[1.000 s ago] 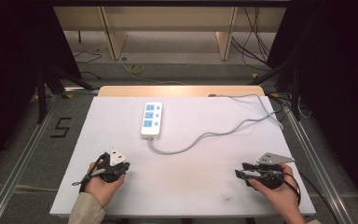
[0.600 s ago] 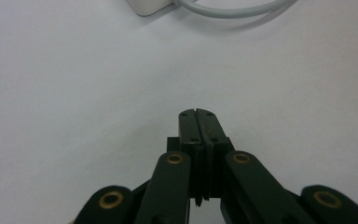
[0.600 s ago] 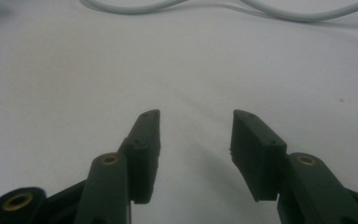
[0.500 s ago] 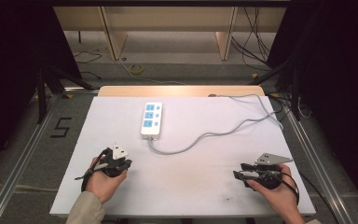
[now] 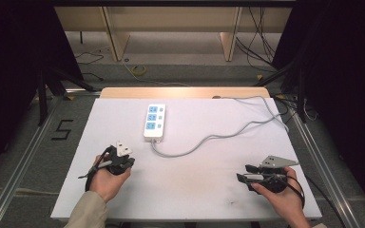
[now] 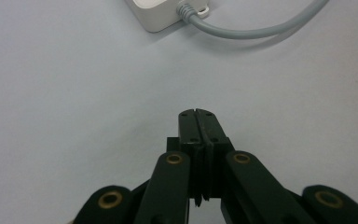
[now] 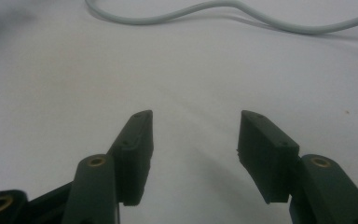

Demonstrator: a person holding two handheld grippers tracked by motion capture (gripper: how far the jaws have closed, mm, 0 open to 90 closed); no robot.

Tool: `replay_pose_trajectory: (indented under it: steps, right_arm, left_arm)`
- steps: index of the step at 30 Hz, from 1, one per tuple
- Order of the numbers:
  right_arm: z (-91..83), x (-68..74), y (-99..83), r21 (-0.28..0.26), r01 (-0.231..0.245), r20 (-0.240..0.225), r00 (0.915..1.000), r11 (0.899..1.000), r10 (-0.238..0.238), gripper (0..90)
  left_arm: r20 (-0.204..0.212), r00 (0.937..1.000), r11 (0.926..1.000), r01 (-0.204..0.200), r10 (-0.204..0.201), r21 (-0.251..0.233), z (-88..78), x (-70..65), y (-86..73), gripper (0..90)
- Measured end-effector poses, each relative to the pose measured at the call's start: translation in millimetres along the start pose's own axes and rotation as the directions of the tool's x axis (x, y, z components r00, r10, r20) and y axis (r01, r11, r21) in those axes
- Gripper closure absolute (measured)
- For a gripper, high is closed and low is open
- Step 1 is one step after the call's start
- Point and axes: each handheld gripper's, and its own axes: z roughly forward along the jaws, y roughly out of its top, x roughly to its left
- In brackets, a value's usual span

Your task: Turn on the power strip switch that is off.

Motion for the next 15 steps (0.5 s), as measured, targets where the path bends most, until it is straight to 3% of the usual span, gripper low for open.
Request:
replay_pose_trajectory:
  steps: [15]
  right_arm:
    - [-1.5,0.3,-0.3,-0.003,0.002,0.005,1.0,1.0,-0.002,46.7]
  left_arm:
    - [-0.009,0.9999,0.9995,-0.01,0.01,0.031,8.9,4.8,22.2,89.8]
